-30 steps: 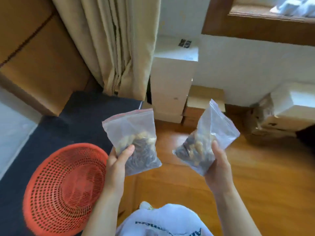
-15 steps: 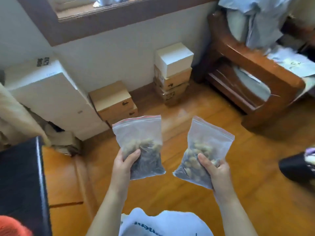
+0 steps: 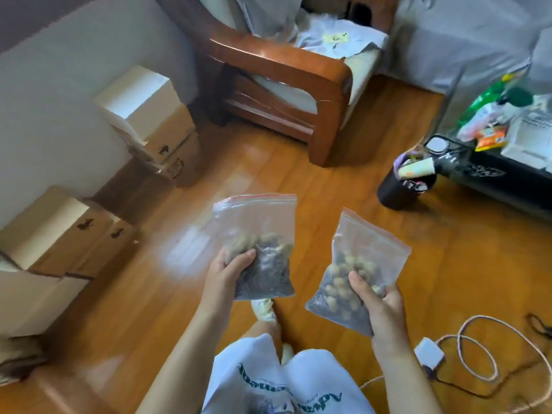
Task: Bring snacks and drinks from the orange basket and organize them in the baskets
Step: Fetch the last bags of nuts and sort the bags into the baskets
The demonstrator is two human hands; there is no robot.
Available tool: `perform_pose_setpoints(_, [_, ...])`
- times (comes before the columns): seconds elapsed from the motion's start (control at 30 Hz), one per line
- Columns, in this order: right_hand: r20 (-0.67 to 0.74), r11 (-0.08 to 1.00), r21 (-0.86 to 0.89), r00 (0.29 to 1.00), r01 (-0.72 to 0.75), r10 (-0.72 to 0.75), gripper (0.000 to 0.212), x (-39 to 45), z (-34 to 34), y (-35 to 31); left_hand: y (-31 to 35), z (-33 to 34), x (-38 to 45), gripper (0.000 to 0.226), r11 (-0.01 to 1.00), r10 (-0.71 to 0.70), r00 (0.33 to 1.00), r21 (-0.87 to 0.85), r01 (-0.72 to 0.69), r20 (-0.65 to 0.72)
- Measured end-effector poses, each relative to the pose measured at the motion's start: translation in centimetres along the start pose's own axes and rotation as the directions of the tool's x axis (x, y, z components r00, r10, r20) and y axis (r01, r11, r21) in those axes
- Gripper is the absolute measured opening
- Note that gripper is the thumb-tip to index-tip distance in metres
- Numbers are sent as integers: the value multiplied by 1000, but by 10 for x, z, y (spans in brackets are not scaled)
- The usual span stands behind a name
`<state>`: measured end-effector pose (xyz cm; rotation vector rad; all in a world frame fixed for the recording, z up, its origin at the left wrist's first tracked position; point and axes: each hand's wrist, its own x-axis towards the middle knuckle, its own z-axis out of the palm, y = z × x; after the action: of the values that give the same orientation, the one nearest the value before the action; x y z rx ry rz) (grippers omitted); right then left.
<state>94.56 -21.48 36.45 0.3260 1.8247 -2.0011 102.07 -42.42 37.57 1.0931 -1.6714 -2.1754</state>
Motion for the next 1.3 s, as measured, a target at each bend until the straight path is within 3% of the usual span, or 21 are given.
perform_pose_setpoints(0.2, [-209, 997, 78, 978, 12, 5, 44, 39, -59, -16, 6, 79, 57, 34, 988, -21, 976, 153, -12, 216])
perform_pose_setpoints(0.3, [-257, 994, 104, 966, 37, -9, 39, 70, -84, -36, 9, 129, 89, 22, 981, -52, 956, 192, -5, 288])
perform_pose_setpoints(0.5, [-420, 986, 130, 907, 101, -37, 33, 139, -136, -99, 38, 251, 150, 16, 973, -78, 876, 227, -37, 476])
perform_pose_setpoints(0.67, [-576, 971, 157, 815, 182, -60, 25, 183, -183, -129, 56, 344, 187, 14, 959, -84, 786, 264, -103, 612])
perform_pose_setpoints(0.9, [-763, 956, 213, 645, 201, 34, 19, 209, -242, -130, 43, 438, 207, 10, 931, -180, 701, 350, -105, 690])
perform_pose_setpoints(1.0, [-772, 948, 231, 634, 218, 43, 34, 227, -273, -135, 34, 480, 215, 14, 919, -209, 694, 381, -101, 689])
perform_pose_setpoints(1.13, [-782, 933, 228, 623, 279, 5, 21, 262, -332, -153, 27, 558, 218, 18, 907, -226, 667, 403, -122, 710])
perform_pose_setpoints(1.3, [-788, 919, 222, 615, 327, -29, 27, 307, -423, -196, 26, 675, 209, 18, 911, -214, 659, 391, -132, 721])
